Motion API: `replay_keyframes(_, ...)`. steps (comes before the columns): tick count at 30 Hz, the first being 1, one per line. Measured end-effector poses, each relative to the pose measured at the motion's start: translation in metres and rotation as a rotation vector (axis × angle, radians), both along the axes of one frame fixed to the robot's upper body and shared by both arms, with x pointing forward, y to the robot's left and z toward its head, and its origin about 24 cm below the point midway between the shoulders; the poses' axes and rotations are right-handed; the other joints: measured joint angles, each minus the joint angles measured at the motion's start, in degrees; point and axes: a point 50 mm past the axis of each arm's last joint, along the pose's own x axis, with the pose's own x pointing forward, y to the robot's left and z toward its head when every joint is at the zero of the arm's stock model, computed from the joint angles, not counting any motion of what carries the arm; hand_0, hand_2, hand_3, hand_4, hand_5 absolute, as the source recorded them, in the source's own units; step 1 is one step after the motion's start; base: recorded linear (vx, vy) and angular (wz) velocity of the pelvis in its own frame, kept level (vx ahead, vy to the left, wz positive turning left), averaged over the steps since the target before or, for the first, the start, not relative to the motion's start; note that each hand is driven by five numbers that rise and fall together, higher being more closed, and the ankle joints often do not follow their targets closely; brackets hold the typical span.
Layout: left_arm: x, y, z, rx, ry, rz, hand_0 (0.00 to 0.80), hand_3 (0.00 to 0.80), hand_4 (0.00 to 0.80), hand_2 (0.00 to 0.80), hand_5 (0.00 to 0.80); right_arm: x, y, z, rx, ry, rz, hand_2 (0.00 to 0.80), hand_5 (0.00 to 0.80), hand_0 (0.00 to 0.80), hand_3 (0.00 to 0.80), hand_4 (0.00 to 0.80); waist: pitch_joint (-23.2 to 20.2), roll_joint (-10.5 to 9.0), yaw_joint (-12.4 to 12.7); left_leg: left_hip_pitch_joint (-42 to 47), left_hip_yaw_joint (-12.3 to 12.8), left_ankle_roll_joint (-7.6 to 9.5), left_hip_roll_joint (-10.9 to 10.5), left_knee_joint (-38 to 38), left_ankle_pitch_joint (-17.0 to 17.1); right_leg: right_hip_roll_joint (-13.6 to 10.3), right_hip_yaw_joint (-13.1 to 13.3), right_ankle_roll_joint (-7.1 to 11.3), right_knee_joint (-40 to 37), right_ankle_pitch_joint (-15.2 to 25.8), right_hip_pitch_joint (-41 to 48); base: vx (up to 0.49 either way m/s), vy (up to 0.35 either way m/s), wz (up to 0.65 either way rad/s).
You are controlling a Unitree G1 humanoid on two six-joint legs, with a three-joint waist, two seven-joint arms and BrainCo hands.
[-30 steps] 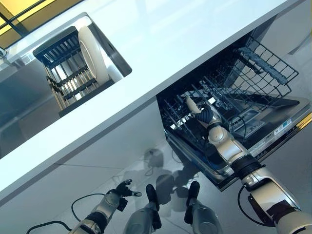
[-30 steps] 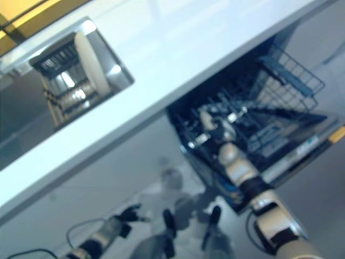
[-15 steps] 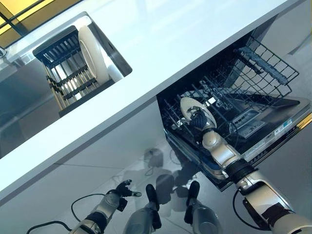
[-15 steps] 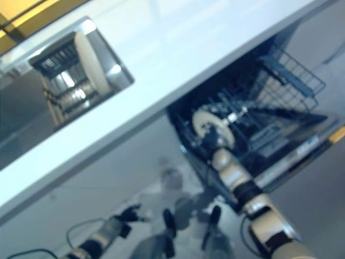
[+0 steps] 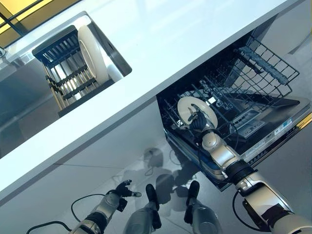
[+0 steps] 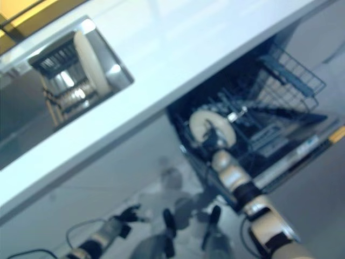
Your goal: Take plates into dishwasher
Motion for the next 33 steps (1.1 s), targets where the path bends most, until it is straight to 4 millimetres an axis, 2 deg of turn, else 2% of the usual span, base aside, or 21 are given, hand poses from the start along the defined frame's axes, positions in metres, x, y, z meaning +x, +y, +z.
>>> replay_keyframes(9, 0.000, 0.000, 0.000, 0.003, -0.004, 0.004, 0.000, 0.000, 0.000, 0.000, 0.000, -0.002, 0.000, 0.000, 0.004, -0.021, -0.005, 0.000, 0.000, 0.000, 0.000, 0.000, 0.1, -0.20, 0.0, 0.0, 0.0, 0.00, 0.0, 0.0, 0.0, 0.0, 0.0, 0.00, 0.0, 0.0, 0.0, 0.000, 0.000, 0.00)
replay_keyframes(15, -0.001, 0.001, 0.000, 0.010, -0.007, 0.014, 0.000, 0.000, 0.000, 0.000, 0.000, -0.010, 0.003, 0.002, 0.012, -0.074, 0.019, 0.000, 0.000, 0.000, 0.000, 0.000, 1.0, -1.50, 0.0, 0.2, 0.0, 0.00, 0.0, 0.0, 0.0, 0.0, 0.0, -0.01, 0.0, 0.0, 0.2, 0.000, 0.000, 0.00)
replay_keyframes(20, 0.000, 0.005, 0.001, 0.009, -0.024, 0.053, 0.000, 0.000, 0.000, 0.000, 0.000, -0.022, -0.003, 0.026, -0.061, -0.219, 0.074, 0.000, 0.000, 0.000, 0.000, 0.000, 1.6, -2.60, 0.0, 0.4, 0.2, 0.00, 0.0, 0.0, 0.0, 0.1, 0.0, -0.02, 0.0, 0.0, 0.4, 0.000, 0.000, 0.00)
replay_keyframes(23, -0.003, 0.011, 0.000, 0.011, -0.027, 0.098, 0.000, 0.000, 0.000, 0.000, 0.000, -0.032, -0.019, 0.043, -0.072, -0.324, 0.060, 0.000, 0.000, 0.000, 0.000, 0.000, 2.0, -3.70, -0.1, 1.4, 0.3, -0.01, 0.0, 0.0, 0.0, 0.1, 0.1, 0.00, -0.2, 0.0, 1.5, 0.000, 0.000, 0.00)
replay_keyframes(27, -0.015, 0.021, -0.005, 0.012, -0.006, 0.149, 0.000, 0.000, 0.000, 0.000, 0.000, -0.050, -0.053, 0.058, -0.073, -0.443, -0.011, 0.000, 0.000, 0.000, 0.000, 0.000, 1.7, -5.41, -0.4, 2.8, 0.7, -0.12, 0.1, -0.1, -0.2, 0.3, 0.3, 0.03, -0.5, 0.0, 2.9, 0.007, -0.014, -0.02)
replay_keyframes(29, -0.026, 0.026, -0.010, 0.010, 0.014, 0.182, 0.000, 0.000, 0.000, 0.000, 0.000, -0.060, -0.068, 0.060, -0.066, -0.490, -0.051, 0.000, 0.000, 0.000, 0.000, 0.000, 1.4, -6.31, -0.9, 3.7, 0.8, -0.24, 0.3, -0.1, -0.3, 0.4, 0.5, 0.04, -0.8, 0.0, 3.8, 0.007, -0.019, -0.02)
replay_keyframes(33, -0.053, 0.034, -0.020, 0.024, 0.067, 0.218, 0.000, 0.000, 0.000, 0.000, 0.000, -0.083, -0.082, 0.076, -0.121, -0.647, -0.079, 0.000, 0.000, 0.000, 0.000, 0.000, 0.3, -7.90, -1.8, 5.3, 2.4, -0.44, 0.8, -0.1, -0.7, 0.9, 2.1, 0.21, -0.9, -0.1, 4.6, 0.008, -0.040, -0.18)
